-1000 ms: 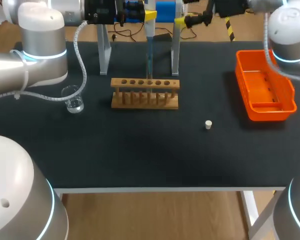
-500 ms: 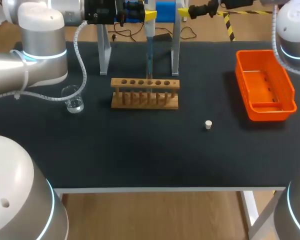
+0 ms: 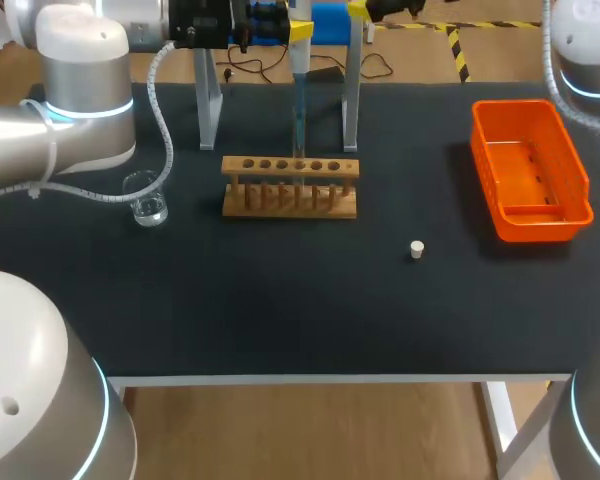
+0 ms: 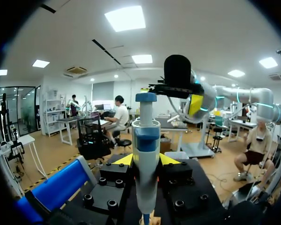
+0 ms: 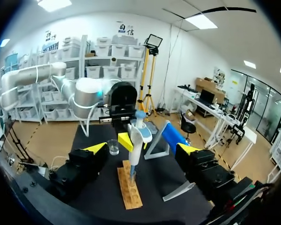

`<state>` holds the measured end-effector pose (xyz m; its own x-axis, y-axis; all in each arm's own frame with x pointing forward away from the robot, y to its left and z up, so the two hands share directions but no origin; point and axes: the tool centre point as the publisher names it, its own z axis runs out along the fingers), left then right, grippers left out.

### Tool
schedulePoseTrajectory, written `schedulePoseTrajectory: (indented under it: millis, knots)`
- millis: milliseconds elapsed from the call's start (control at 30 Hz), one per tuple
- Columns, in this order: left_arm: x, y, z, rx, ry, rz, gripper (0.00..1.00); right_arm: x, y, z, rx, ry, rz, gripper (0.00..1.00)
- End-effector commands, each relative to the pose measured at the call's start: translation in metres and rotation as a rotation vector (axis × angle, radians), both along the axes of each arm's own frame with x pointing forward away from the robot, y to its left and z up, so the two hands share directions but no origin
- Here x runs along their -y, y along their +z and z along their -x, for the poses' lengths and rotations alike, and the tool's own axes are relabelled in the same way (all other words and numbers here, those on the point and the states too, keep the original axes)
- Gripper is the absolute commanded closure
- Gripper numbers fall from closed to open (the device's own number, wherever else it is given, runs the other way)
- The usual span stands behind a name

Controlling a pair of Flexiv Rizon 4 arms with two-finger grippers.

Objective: Invert the test tube, pick up the pipette, mount the tip to pipette, aspirate from beaker and dispense into the tube, eject the tip, return the pipette, and cap with the stopper.

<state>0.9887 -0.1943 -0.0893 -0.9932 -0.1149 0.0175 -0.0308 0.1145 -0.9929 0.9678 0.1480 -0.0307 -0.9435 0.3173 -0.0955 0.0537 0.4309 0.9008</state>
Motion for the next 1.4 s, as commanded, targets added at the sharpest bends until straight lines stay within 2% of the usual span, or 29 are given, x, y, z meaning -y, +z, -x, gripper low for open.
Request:
schedulePoseTrajectory:
  millis: [33, 367, 700, 1400]
  knots:
    - [0.0, 0.001, 0.001, 0.0, 0.004, -0.001, 1.0, -0.004, 0.011, 0.002, -0.024, -0.011, 0.03, 1.0]
    - [0.0, 0.001, 0.001, 0.0, 0.004, -0.001, 1.0, -0.032, 0.027, -0.001, -0.094, -0.036, 0.048, 1.0]
    - [0.0, 0.001, 0.001, 0.0, 0.004, -0.001, 1.0, -0.063, 0.034, -0.011, -0.118, -0.038, 0.066, 1.0]
    - [0.0, 0.001, 0.001, 0.0, 0.004, -0.001, 1.0, -0.074, 0.025, -0.013, -0.136, -0.036, 0.091, 1.0]
